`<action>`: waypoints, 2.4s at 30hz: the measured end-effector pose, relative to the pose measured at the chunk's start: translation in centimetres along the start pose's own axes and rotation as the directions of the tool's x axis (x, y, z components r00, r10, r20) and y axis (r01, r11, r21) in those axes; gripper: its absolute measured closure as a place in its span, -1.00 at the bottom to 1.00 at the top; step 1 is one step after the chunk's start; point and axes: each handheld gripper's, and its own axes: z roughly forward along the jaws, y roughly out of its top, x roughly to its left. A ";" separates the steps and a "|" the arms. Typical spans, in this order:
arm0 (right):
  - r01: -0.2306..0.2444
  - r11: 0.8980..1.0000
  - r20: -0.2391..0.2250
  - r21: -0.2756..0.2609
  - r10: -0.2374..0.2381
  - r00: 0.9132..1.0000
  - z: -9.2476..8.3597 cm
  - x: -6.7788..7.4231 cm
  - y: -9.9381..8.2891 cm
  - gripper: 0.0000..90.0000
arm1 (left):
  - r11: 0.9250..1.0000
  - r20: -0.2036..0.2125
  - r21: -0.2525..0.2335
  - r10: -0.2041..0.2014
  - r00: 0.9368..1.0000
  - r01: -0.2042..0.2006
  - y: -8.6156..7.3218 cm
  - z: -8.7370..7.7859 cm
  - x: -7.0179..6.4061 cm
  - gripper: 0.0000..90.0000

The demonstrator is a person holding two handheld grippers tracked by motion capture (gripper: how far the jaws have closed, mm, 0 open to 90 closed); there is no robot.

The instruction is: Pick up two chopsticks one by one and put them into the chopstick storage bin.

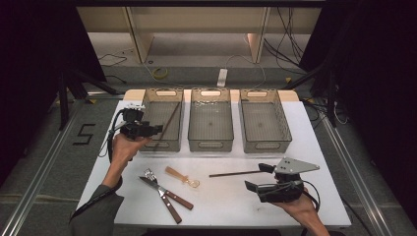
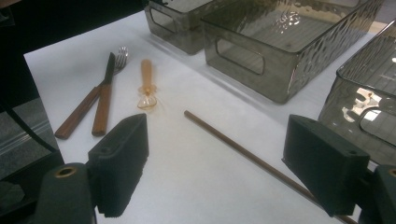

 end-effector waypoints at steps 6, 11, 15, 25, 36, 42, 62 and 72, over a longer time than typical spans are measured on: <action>0.017 0.999 -0.008 0.029 -0.016 1.000 0.3 -0.1 0.2 -0.49 | 1.000 0.076 -0.024 0.010 0.997 -0.008 -0.7 -1.8 -1.6 -0.47; 0.036 0.998 -0.010 0.053 -0.035 0.999 0.4 -0.6 0.9 -0.48 | 0.997 0.130 -0.074 0.008 0.992 0.002 -1.3 -3.0 -2.8 -0.57; 0.049 0.994 -0.016 0.094 -0.048 0.999 0.6 -1.1 1.2 -0.48 | 0.998 0.146 -0.066 0.022 0.989 -0.012 -2.0 -3.4 -3.6 -0.61; 0.087 0.971 -0.020 0.225 -0.084 0.996 1.5 -2.3 2.4 -0.45 | 0.995 0.196 -0.102 0.039 0.980 -0.019 -3.6 -4.4 -5.6 -0.63; 0.161 0.886 -0.066 0.434 -0.147 0.987 4.5 -4.2 4.8 -0.35 | 0.987 0.184 -0.128 0.117 0.976 -0.094 -5.9 -5.0 -7.7 -0.64; 0.184 0.822 -0.104 0.538 -0.151 0.983 6.6 -4.4 4.8 -0.24 | 0.981 0.189 -0.156 0.147 0.971 -0.119 -6.7 -5.5 -8.2 -0.65; 0.248 0.672 -0.146 0.698 -0.206 0.968 10.8 -6.1 3.7 0.31 | 0.970 0.183 -0.171 0.206 0.961 -0.175 -8.1 -6.3 -8.8 -0.66; 0.282 0.622 -0.174 0.731 -0.230 0.958 11.4 -6.1 3.7 0.55 | 0.971 0.176 -0.168 0.200 0.964 -0.171 -8.2 -6.3 -8.5 -0.66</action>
